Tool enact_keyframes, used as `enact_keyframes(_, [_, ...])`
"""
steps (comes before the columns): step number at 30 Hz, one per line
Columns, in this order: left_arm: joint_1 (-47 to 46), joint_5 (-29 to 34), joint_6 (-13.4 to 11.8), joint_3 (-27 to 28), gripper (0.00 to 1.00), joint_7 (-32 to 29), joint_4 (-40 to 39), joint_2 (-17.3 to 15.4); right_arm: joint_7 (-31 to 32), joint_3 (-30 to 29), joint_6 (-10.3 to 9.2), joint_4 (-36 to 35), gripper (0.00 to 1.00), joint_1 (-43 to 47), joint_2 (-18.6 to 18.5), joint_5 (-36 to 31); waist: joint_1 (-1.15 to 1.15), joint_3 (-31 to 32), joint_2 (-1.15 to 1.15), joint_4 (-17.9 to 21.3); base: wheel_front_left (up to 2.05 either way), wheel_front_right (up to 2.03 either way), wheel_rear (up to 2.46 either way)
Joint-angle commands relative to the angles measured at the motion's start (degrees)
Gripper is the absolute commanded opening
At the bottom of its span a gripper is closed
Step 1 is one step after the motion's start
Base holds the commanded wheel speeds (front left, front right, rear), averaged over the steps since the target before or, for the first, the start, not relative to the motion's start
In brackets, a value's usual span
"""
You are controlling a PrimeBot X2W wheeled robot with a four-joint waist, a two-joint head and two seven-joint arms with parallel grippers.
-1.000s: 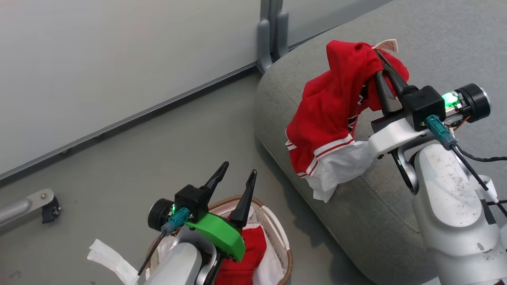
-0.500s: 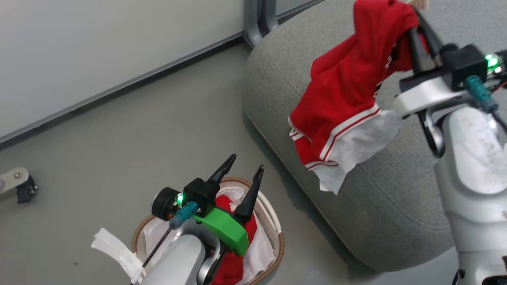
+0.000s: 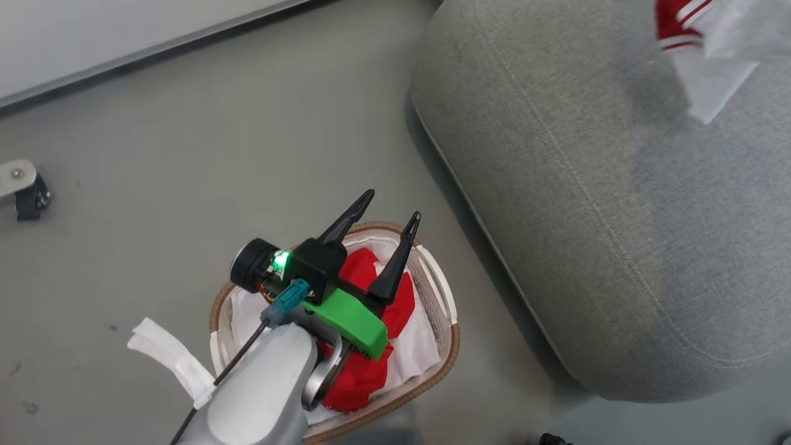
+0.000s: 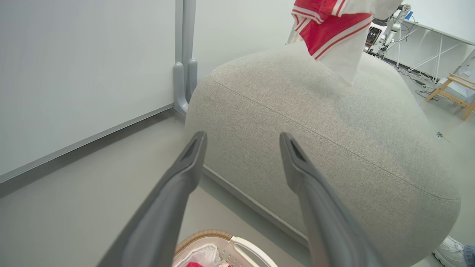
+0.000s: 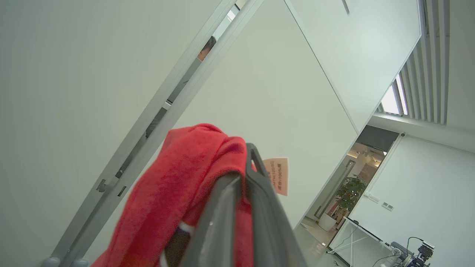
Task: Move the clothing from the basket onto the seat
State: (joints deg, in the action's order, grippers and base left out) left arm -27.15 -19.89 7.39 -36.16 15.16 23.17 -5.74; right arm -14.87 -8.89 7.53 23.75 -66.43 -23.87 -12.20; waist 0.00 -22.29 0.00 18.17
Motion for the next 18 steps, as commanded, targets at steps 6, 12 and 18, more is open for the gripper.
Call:
enact_keyframes(6, [-4.60, 2.20, 0.17, 0.37, 1.00, -0.01, -2.74, -1.18, 0.25, -3.23, -0.08, 4.46, 0.00, -4.27, -0.57, -2.16, 0.00, -11.87, 0.00, -5.82, 0.00, 0.00, 0.00])
enact_keyframes(12, [-6.13, 3.37, 0.17, 0.78, 1.00, -0.01, -3.02, -2.00, -0.29, -8.31, -0.08, 10.43, 0.00, -0.84, 2.44, -4.79, 0.00, -15.76, 0.00, -7.02, 0.00, 0.00, 0.00])
enact_keyframes(18, [-5.91, 4.23, 0.06, 1.97, 1.00, -0.02, -3.21, -3.33, -0.38, -12.33, -0.08, 13.83, 0.00, 3.92, 5.92, -6.43, 0.00, -18.00, 0.00, -6.47, 0.00, 0.00, 0.00])
